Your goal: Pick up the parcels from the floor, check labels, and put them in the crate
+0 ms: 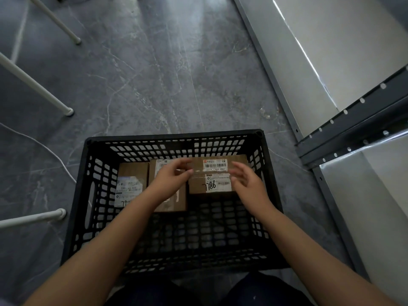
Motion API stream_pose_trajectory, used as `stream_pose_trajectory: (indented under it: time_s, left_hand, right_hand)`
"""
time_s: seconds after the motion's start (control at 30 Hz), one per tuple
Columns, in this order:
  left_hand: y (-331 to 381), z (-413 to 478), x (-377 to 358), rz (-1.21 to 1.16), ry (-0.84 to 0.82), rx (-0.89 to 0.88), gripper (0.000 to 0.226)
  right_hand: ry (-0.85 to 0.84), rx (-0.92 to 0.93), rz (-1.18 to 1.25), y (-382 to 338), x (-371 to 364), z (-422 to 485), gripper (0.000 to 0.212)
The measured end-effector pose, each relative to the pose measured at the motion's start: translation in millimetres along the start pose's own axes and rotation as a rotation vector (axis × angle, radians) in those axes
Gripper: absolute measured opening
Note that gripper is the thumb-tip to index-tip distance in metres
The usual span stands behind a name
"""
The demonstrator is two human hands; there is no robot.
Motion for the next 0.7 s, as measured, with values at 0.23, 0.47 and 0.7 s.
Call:
stream_pose_trajectory:
  time_s: [0.23, 0.47, 0.7]
  left_hand:
    - [58.5, -15.8, 32.1, -0.099, 0.056, -0.158, 0.027]
    - [127.5, -76.1, 86.1, -0.223, 0.157, -0.133, 0.026]
    - [296.2, -172.1, 160.0, -0.27, 0.138, -0.204, 0.024]
  right_hand:
    - [0.063, 0.08, 0.021, -45.1, 8.9, -3.6, 0.037]
    - [0.058, 0.036, 0.108, -139.9, 35.2, -50.7, 0.03]
    - [0.099, 0.082, 0.139, -322.0, 102.8, -140.2, 0.025]
Point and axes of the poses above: each hand's wrist, its own z-axis towards the middle knuckle, its own x-axis out of the back of the hand, y = z × x, the point moved 9 cm from there along z, towards the middle knuckle, and after that the axes turned 2 degrees about y, right-handed, at the moved point
